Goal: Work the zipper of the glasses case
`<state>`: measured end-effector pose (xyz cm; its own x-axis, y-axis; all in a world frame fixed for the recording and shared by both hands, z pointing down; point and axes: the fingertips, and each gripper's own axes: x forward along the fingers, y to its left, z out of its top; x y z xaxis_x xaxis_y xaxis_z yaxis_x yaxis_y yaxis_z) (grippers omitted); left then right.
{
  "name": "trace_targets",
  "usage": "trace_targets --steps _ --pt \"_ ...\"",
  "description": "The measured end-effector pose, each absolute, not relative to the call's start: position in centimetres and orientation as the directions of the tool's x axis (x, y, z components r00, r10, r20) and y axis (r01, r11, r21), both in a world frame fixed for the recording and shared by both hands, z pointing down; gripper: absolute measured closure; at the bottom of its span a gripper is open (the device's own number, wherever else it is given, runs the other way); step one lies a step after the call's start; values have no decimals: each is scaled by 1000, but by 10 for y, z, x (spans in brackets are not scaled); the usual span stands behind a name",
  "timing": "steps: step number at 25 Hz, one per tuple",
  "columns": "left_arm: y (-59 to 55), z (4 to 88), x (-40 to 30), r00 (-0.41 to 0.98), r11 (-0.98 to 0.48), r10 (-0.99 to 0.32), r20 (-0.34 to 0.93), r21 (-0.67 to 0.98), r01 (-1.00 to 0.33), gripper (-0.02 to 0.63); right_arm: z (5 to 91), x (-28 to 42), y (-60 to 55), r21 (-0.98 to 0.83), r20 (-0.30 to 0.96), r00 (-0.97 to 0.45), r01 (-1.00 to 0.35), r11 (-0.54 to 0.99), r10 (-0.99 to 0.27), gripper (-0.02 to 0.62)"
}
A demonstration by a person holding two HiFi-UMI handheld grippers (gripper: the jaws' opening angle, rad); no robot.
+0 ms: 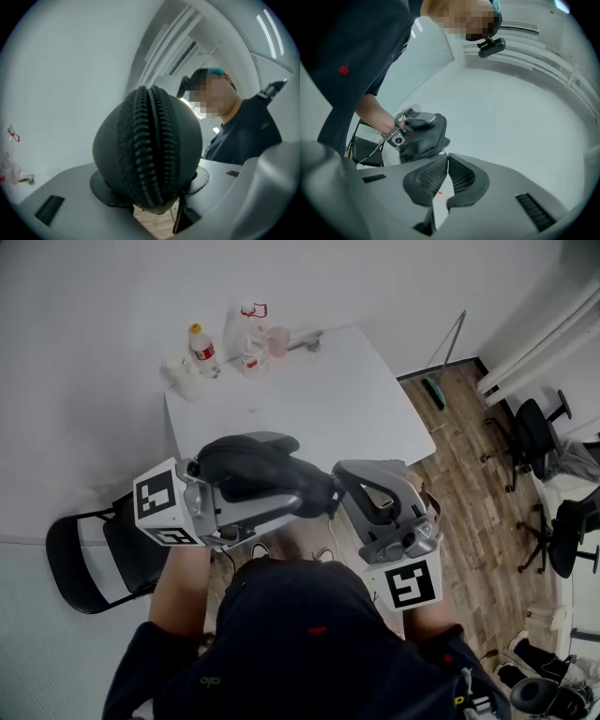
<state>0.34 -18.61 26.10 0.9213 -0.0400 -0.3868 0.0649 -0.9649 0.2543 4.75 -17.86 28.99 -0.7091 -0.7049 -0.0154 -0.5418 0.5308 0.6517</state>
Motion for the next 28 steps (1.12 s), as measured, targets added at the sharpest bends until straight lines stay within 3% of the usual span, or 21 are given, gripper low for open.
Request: trace_targets --steps 9,28 --pt "-166 303 29 994 -981 33 -101 189 51 345 311 38 -175 711 86 -732 -430 556 -676 575" --pt "-156 362 55 970 -996 45 241 88 25 341 314 35 -175 716 116 -735 -404 569 -669 575"
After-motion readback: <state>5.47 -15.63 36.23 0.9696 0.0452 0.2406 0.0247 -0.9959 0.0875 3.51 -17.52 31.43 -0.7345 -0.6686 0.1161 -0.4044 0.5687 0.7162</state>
